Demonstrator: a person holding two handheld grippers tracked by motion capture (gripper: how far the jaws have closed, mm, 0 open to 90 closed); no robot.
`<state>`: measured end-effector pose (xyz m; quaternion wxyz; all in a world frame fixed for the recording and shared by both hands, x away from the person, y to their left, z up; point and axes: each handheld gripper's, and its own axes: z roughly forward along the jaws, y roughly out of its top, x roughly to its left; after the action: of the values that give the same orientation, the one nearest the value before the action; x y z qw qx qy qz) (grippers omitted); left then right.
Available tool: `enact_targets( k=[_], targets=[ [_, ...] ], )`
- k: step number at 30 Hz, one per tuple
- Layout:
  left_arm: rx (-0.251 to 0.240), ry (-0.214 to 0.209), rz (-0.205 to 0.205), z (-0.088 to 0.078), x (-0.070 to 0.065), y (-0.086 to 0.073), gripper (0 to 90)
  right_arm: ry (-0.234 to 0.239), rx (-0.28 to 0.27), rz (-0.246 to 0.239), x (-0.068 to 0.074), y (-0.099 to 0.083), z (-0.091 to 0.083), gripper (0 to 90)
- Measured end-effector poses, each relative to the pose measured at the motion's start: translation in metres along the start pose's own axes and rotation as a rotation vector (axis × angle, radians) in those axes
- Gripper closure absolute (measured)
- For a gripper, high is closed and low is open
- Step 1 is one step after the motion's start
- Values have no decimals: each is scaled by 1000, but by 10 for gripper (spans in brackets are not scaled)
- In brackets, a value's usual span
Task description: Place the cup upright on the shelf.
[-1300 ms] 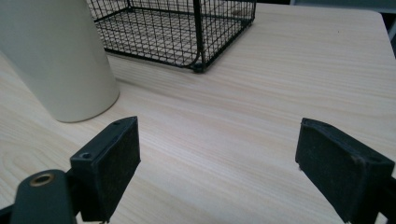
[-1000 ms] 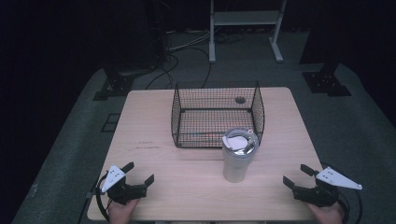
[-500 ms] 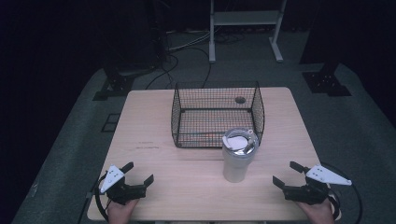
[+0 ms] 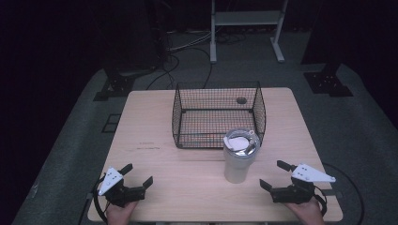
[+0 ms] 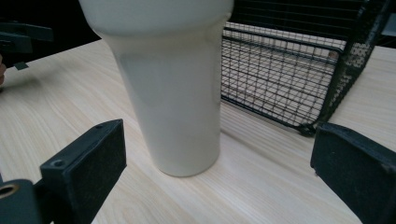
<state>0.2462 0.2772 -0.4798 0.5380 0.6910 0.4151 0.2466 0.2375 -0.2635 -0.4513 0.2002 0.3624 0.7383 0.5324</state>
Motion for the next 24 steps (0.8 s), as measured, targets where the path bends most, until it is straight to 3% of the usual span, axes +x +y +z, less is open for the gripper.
enact_targets(
  k=[18, 24],
  targets=[
    [-2, -2, 9, -1, 1, 1, 0, 62, 6, -62, 18, 18, 35, 20],
    [-8, -3, 3, -2, 1, 1, 0, 62, 7, -75, 21, 20, 46, 20]
  ],
)
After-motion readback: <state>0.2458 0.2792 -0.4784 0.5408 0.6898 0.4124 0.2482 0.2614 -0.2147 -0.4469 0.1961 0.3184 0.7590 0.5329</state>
